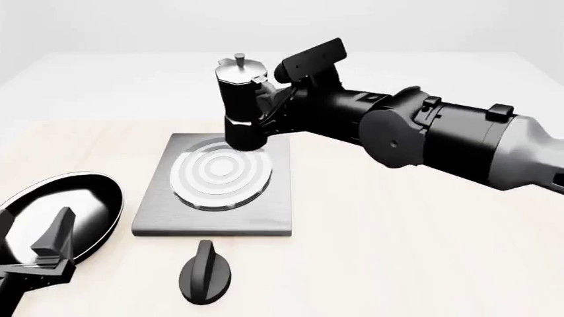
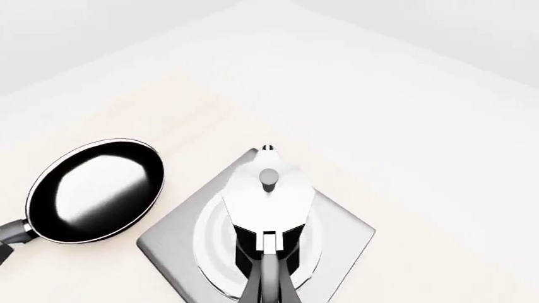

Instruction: Turn on the stove and put the moka pot on it.

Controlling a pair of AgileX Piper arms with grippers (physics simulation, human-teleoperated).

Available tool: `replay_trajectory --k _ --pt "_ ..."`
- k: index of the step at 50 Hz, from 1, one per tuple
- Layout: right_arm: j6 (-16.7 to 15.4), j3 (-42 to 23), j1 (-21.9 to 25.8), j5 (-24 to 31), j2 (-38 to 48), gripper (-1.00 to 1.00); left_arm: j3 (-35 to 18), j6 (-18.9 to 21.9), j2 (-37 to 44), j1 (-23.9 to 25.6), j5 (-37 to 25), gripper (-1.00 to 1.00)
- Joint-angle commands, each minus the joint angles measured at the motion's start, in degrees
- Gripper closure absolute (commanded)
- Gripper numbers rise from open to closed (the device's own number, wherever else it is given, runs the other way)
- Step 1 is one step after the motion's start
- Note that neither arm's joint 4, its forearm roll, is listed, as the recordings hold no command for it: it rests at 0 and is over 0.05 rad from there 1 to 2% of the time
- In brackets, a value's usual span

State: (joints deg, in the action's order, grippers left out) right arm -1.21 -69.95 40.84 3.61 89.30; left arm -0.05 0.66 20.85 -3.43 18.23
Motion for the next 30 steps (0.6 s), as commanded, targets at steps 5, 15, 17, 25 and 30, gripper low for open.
replay_trajectory --k 5,15,17,25,30 --pt "0.7 -3.1 0.4 -3.2 5.1 1.0 0.0 -0.1 0.7 -0.3 0.7 -1.0" --pt "1.2 -4.7 1.1 -4.0 7.6 1.0 0.0 -0.1 2.0 -0.5 1.7 -1.0" --pt "1.6 -5.1 1.1 -4.2 8.1 1.0 0.0 0.0 2.3 -0.6 1.9 -1.0" --pt "2.2 -6.3 1.4 -5.0 10.2 1.0 0.0 0.1 1.8 -0.9 1.5 -1.0" --pt "2.3 -7.5 1.5 -5.2 12.2 1.0 0.0 0.2 1.2 -1.1 1.1 -1.0"
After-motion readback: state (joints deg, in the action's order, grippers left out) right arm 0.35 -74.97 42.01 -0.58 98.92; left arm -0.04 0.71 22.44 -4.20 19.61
